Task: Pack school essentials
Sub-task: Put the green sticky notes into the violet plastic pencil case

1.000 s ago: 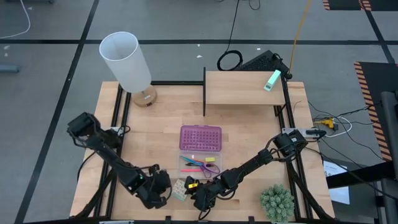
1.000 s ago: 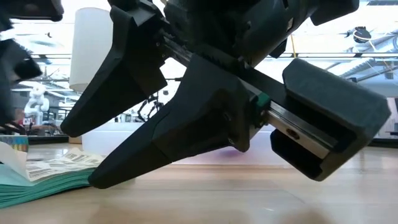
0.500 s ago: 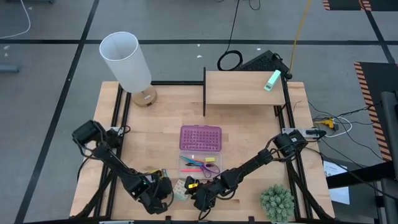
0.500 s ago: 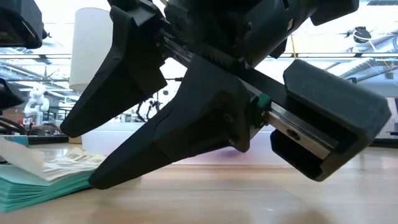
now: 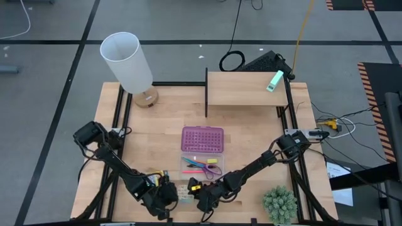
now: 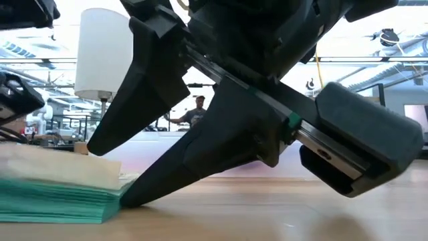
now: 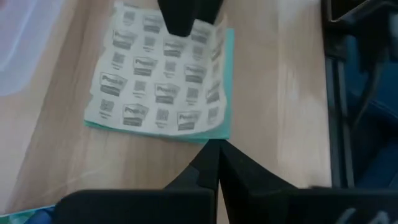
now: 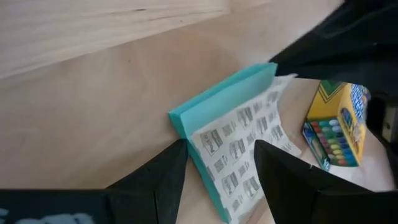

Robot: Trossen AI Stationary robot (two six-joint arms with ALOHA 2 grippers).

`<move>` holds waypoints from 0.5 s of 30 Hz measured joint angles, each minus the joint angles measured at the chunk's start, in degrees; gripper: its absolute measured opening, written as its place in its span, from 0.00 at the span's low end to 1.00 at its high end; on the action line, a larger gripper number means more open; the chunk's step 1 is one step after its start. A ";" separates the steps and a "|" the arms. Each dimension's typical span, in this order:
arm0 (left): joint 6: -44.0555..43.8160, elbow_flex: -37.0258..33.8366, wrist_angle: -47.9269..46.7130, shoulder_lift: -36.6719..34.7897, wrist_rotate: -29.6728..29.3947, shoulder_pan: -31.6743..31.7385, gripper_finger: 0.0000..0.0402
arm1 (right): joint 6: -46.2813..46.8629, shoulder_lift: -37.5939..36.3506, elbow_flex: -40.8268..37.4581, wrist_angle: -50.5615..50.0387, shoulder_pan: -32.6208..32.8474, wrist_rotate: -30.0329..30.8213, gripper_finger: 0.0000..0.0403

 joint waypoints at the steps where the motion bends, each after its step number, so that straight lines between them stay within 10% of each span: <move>1: 0.11 0.00 -0.54 -0.65 -0.06 -0.18 0.02 | -0.61 0.00 0.00 -0.21 0.18 0.12 0.46; 15: 5.97 -0.04 -4.86 -4.25 -11.53 1.32 0.02 | -6.29 0.00 -0.04 -0.11 1.01 3.08 0.46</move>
